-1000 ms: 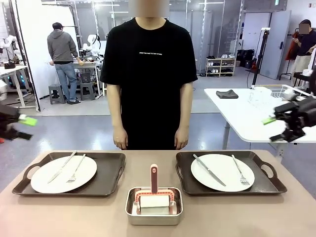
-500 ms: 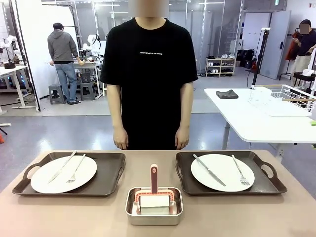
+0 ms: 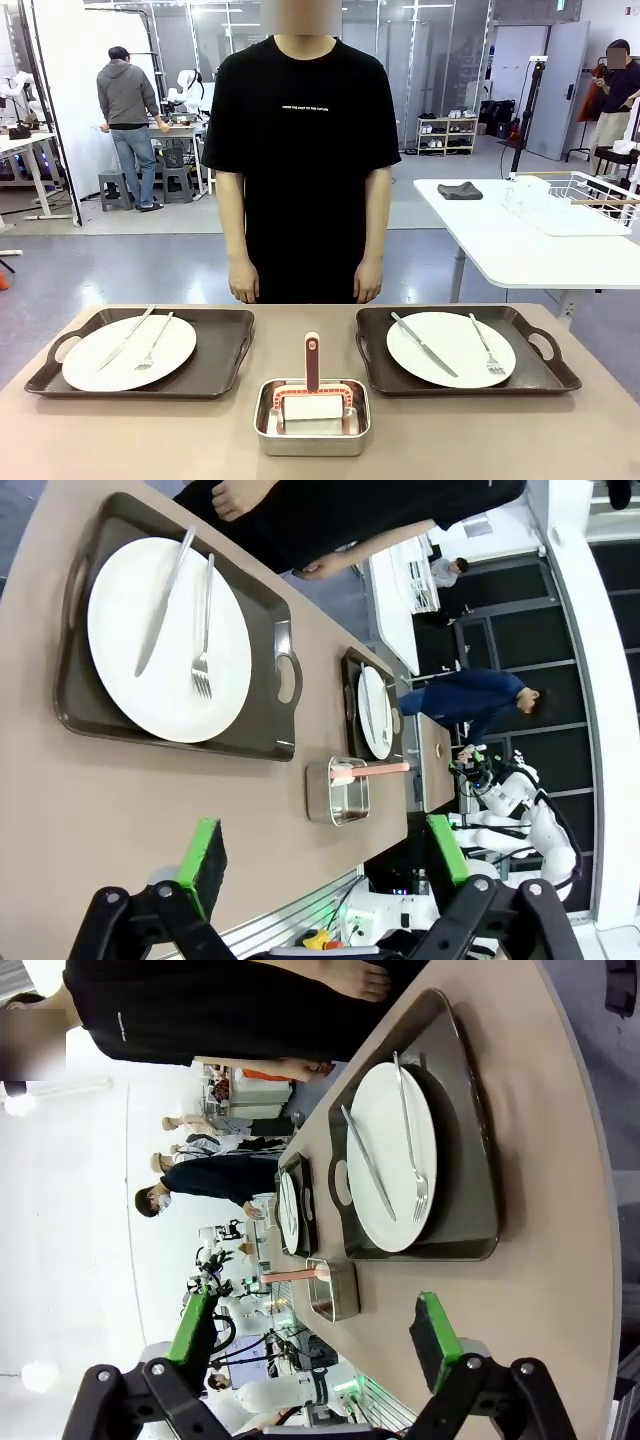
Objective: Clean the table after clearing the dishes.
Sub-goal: When the left (or right) Handle tray is removed, use the left hand (or right hand) to clean the left (or right) side of the table with the Lint Roller.
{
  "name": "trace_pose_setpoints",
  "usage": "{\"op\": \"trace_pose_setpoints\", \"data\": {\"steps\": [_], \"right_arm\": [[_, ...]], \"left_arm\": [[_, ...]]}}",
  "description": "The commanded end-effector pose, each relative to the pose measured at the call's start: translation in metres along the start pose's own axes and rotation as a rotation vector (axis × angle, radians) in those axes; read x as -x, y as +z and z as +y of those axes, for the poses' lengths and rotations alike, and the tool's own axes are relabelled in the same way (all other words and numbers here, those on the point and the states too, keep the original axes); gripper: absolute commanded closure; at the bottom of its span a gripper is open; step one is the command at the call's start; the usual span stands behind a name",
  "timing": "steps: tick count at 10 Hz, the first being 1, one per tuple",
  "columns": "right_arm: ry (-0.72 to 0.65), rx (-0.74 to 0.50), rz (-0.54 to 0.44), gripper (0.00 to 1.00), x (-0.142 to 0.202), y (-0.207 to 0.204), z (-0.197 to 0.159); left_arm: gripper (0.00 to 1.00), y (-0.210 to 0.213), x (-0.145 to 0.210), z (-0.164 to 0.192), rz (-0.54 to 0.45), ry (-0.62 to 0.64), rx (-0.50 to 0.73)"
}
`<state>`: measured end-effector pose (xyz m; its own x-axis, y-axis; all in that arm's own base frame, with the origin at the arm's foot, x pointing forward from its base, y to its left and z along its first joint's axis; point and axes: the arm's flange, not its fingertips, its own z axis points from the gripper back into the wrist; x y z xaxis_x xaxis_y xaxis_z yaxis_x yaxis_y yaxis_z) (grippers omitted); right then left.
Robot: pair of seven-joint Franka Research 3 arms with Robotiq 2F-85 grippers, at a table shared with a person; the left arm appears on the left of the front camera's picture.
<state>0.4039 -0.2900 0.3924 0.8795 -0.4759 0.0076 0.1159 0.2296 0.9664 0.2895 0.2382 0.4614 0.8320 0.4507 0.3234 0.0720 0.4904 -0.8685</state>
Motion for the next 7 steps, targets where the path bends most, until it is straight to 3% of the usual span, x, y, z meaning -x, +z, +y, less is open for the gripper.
{"op": "trace_pose_setpoints", "data": {"steps": [1,7], "right_arm": [[0.024,-0.016,-0.001,0.00,0.002,-0.003,0.001],[0.000,0.000,0.000,0.00,0.000,0.000,0.000]], "left_arm": [[0.00,-0.008,0.000,-0.013,-0.044,0.016,-0.049],[0.00,-0.003,-0.003,-0.005,-0.003,-0.002,-0.020]]}}
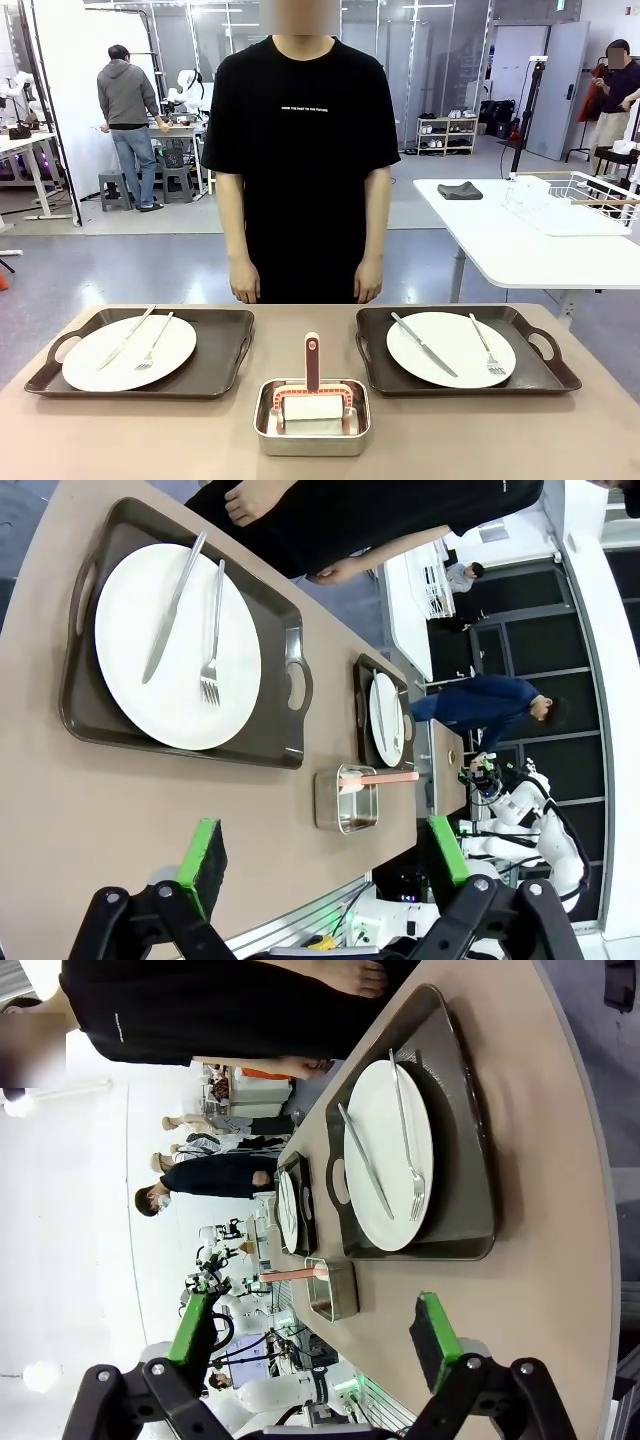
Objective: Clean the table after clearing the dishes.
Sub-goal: When the left (or right) Handle tray is removed, use the left hand (or right hand) to clean the left (or right) side of the table with the Lint Roller.
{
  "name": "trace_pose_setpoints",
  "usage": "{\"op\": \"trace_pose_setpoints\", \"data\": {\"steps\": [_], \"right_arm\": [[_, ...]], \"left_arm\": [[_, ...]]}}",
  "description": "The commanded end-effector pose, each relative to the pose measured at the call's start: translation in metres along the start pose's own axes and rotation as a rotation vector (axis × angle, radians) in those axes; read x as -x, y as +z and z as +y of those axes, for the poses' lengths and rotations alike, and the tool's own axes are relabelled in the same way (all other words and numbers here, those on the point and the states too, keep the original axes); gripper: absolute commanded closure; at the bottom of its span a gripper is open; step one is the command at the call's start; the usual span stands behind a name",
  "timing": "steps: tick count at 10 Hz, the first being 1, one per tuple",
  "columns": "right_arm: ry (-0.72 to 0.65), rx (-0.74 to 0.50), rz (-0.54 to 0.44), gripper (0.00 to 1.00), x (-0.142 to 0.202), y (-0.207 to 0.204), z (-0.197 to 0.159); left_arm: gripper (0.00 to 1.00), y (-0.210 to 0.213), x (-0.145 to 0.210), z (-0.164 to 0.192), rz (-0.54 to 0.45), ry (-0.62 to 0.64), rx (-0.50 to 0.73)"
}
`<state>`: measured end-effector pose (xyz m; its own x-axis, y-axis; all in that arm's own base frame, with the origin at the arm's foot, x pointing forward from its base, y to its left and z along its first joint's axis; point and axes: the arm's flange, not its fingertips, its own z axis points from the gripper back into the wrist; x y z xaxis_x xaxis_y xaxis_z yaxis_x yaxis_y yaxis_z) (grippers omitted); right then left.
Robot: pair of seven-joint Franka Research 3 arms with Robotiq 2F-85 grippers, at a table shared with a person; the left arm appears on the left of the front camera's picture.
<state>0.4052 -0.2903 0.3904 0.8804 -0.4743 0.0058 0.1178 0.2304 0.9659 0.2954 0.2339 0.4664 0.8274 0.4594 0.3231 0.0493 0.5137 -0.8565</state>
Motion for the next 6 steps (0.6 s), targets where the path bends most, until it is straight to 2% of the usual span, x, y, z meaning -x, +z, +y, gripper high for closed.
{"op": "trace_pose_setpoints", "data": {"steps": [1,6], "right_arm": [[0.001,-0.002,-0.002,0.00,0.0013,0.0009,0.0019],[0.001,-0.002,-0.002,0.00,0.0013,0.0009,0.0019]], "left_arm": [[0.00,0.0012,0.0015,0.0012,0.006,-0.006,0.014],[0.00,0.0012,0.0015,0.0012,0.006,-0.006,0.014]]}}
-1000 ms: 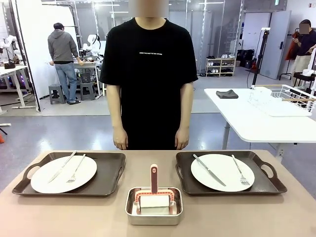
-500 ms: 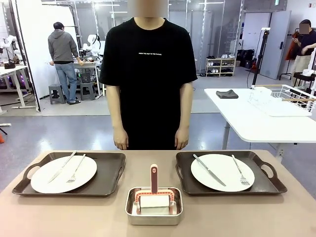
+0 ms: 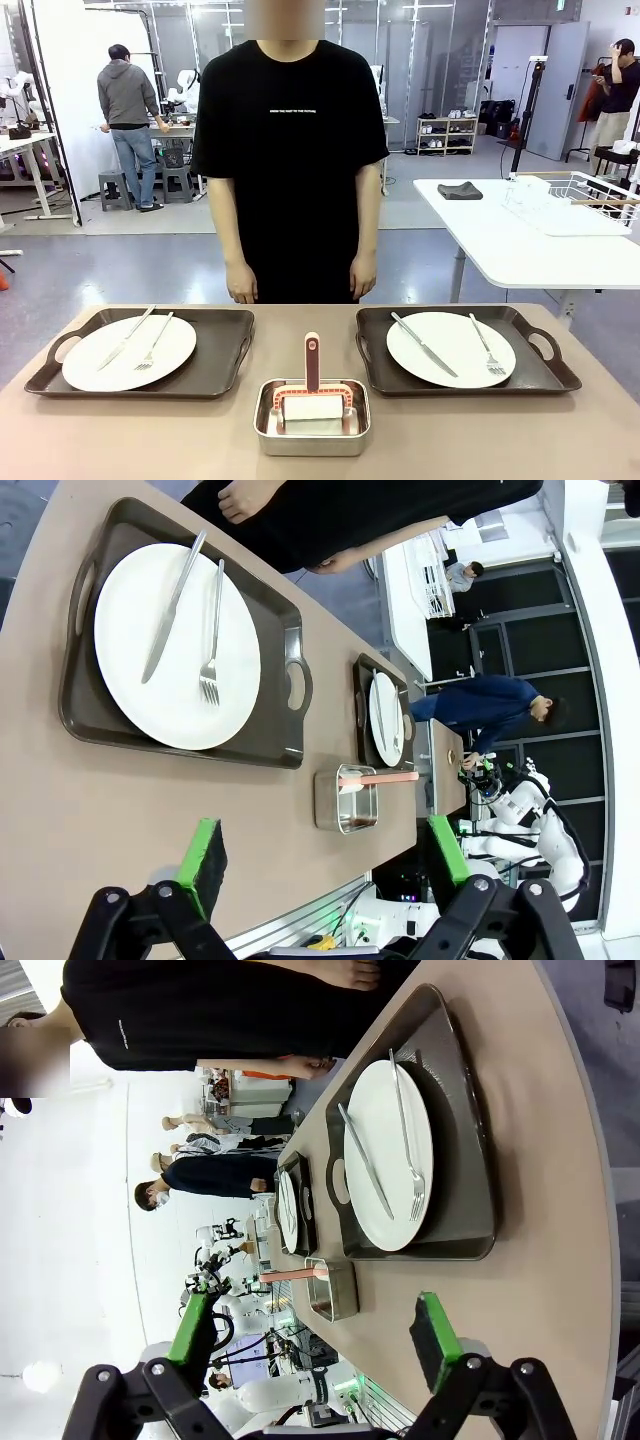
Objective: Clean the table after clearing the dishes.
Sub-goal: When the left (or right) Handle tray is removed, use the left hand (or right hand) to clean the left (or right) side of the table with the Lint Roller.
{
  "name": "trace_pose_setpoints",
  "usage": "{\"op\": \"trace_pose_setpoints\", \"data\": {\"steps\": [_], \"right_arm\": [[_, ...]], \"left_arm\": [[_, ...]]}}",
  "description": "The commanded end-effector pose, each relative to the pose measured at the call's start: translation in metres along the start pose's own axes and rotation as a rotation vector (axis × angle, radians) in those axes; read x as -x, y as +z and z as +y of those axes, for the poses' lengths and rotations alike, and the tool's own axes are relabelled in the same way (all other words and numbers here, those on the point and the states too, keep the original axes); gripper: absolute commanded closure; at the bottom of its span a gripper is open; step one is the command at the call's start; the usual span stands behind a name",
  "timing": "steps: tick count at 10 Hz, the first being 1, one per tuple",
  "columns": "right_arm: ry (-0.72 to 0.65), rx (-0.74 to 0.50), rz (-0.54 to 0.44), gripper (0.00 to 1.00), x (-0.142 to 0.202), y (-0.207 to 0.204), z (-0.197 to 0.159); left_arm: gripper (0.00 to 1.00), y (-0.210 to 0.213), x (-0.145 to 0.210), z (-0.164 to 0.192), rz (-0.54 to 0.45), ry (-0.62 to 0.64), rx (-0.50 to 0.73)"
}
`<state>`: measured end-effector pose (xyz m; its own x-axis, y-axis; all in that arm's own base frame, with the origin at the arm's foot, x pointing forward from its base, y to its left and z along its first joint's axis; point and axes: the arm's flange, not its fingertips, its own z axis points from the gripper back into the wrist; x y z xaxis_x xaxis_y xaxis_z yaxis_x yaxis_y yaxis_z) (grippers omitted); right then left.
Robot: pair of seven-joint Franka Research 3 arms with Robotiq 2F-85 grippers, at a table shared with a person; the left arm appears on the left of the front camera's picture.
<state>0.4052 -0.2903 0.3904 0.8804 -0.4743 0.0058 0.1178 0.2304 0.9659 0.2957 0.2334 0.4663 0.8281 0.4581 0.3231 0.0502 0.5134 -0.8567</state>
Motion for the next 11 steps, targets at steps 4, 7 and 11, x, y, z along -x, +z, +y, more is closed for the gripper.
{"op": "trace_pose_setpoints", "data": {"steps": [4,7,11], "right_arm": [[0.001,-0.002,-0.002,0.00,0.0013,0.0009,0.0019],[0.001,-0.002,-0.002,0.00,0.0013,0.0009,0.0019],[0.001,-0.002,-0.002,0.00,0.0013,0.0009,0.0019]], "left_arm": [[0.00,0.0017,0.0016,0.0014,0.005,-0.006,0.014],[0.00,0.0017,0.0016,0.0014,0.005,-0.006,0.014],[0.00,0.0017,0.0016,0.0014,0.005,-0.006,0.014]]}}
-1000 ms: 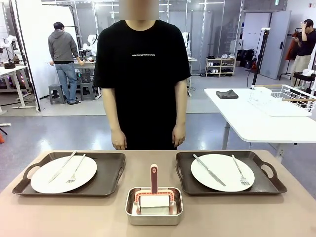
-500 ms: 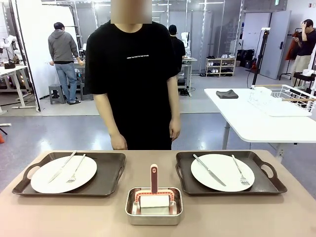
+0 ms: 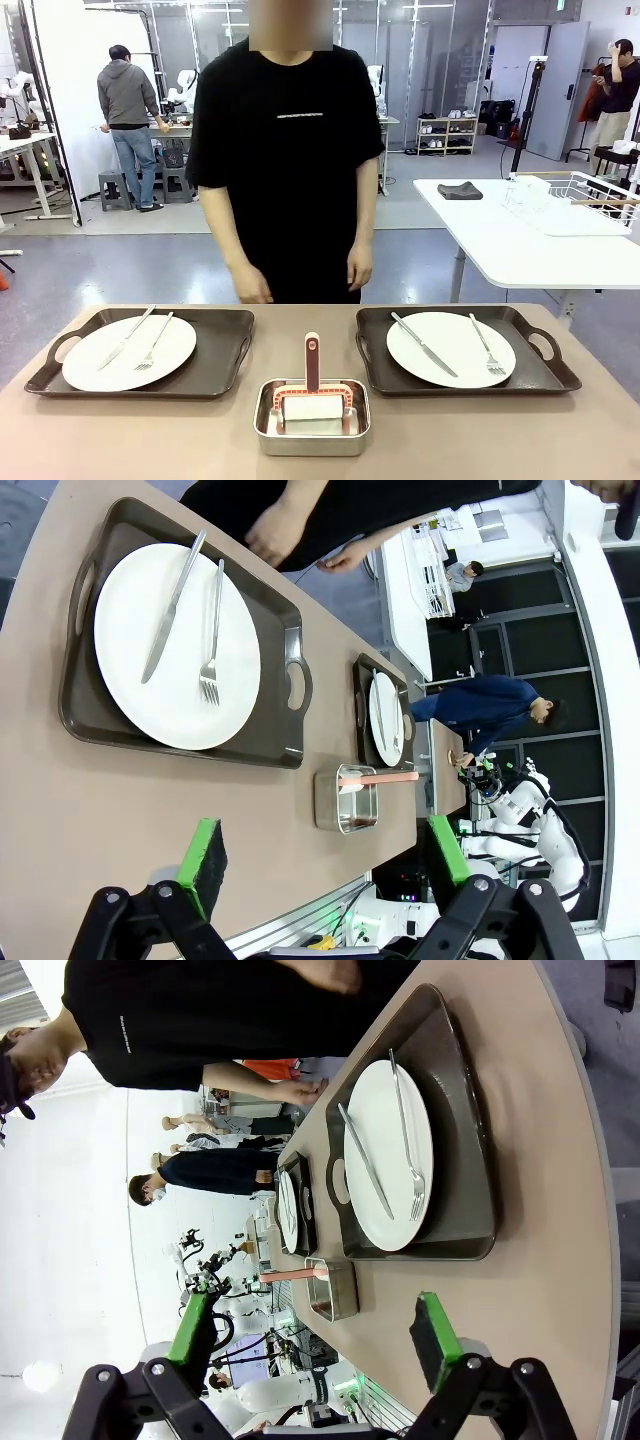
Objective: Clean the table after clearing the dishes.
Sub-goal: When the left (or right) Handle tray is removed, use the left hand (or right hand) to clean the left (or right) side of the table with the Lint Roller.
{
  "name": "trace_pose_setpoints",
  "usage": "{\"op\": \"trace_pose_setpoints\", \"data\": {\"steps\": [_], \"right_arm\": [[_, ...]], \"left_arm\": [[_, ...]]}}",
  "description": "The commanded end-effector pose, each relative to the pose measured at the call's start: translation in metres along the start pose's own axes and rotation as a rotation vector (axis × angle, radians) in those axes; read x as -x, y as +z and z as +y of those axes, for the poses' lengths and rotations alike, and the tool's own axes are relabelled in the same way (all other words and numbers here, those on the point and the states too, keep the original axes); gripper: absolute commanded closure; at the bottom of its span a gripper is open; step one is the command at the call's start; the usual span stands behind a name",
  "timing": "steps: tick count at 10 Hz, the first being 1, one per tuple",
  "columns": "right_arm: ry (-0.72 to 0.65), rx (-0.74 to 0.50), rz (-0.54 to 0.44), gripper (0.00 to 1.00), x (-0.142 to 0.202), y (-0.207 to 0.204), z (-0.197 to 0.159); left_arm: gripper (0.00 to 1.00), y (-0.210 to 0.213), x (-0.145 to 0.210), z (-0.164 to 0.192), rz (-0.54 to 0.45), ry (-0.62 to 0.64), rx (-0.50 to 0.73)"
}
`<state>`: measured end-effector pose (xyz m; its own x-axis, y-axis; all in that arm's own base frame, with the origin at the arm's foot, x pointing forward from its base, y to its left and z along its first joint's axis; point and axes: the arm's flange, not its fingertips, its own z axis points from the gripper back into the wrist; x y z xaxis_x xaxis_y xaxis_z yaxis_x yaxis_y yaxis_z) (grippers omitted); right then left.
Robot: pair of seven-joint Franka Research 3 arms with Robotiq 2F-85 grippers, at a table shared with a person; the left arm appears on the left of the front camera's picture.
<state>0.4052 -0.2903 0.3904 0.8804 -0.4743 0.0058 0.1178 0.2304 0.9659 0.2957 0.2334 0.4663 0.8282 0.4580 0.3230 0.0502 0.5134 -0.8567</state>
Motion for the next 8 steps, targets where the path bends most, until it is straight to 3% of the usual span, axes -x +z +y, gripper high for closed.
{"op": "trace_pose_setpoints", "data": {"steps": [1,8], "right_arm": [[0.001,-0.002,-0.002,0.00,0.0013,0.0009,0.0019],[0.001,-0.002,-0.002,0.00,0.0013,0.0009,0.0019]], "left_arm": [[0.00,0.0018,0.0016,0.0015,0.005,-0.006,0.013],[0.00,0.0018,0.0016,0.0015,0.005,-0.006,0.013]]}}
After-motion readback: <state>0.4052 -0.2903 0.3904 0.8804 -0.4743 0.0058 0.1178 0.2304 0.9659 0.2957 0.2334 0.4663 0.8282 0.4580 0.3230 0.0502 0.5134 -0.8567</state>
